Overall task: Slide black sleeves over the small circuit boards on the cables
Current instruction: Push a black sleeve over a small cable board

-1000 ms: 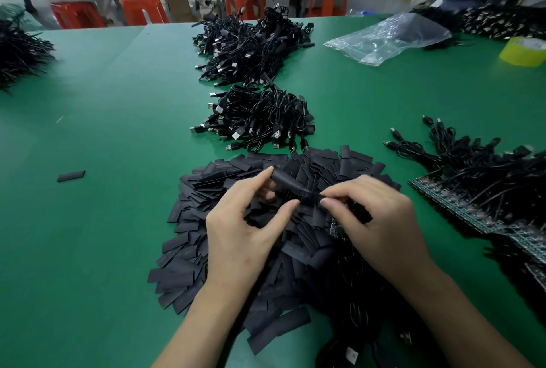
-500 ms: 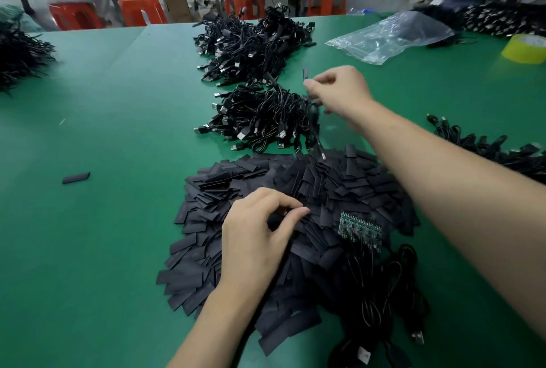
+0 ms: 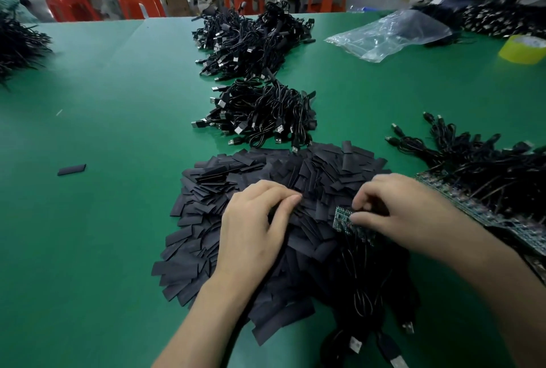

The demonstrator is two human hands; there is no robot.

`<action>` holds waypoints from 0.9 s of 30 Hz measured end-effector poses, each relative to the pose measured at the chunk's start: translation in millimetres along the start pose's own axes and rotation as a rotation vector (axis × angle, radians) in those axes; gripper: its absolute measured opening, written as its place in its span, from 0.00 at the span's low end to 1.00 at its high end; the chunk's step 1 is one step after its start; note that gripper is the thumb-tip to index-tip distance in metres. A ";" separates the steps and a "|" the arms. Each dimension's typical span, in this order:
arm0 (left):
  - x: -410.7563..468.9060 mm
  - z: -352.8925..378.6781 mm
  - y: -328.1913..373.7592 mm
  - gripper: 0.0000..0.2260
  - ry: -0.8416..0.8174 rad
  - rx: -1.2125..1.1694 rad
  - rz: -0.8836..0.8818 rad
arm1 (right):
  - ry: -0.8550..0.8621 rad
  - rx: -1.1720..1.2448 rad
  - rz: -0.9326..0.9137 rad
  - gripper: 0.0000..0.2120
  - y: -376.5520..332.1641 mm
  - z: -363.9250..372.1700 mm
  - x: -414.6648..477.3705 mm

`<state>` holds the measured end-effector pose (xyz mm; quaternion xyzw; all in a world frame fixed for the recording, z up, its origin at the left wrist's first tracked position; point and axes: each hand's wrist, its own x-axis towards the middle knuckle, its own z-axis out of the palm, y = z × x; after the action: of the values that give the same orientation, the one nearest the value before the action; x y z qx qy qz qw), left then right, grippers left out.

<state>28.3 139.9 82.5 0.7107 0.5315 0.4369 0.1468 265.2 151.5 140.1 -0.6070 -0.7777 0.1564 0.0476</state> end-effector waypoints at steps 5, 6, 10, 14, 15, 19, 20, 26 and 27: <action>-1.8 -0.5 5.4 0.08 -0.045 -0.021 0.066 | 0.031 0.048 -0.016 0.11 0.8 11.7 -10.4; -2.3 -0.5 7.7 0.08 -0.054 -0.020 0.082 | 0.050 0.130 -0.016 0.11 1.2 9.7 -11.1; -4.0 -0.5 21.0 0.10 -0.126 -0.132 0.086 | 0.042 0.490 -0.033 0.10 -0.4 -2.2 -16.4; -4.6 0.0 30.3 0.04 -0.214 -0.370 -0.073 | 0.041 0.565 -0.094 0.06 -4.6 -2.1 -17.6; -4.6 0.3 30.8 0.04 -0.224 -0.440 -0.138 | 0.046 0.576 -0.106 0.05 -5.4 -0.5 -17.0; -4.0 1.3 28.2 0.05 -0.324 -0.643 -0.325 | 0.004 0.672 -0.136 0.05 -6.6 8.1 -13.2; -3.7 0.7 27.3 0.06 -0.354 -0.671 -0.363 | 0.004 0.670 -0.143 0.05 -6.1 9.4 -12.1; -1.4 -2.8 23.3 0.04 -0.415 -0.764 -0.429 | -0.049 0.736 -0.223 0.08 -5.2 12.8 -5.7; -1.2 -2.8 23.6 0.04 -0.413 -0.777 -0.427 | -0.052 0.757 -0.240 0.07 -4.4 14.1 -4.4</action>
<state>40.9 128.9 99.5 0.5504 0.4225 0.4130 0.5899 258.5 143.7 128.6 -0.4473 -0.7313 0.4407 0.2664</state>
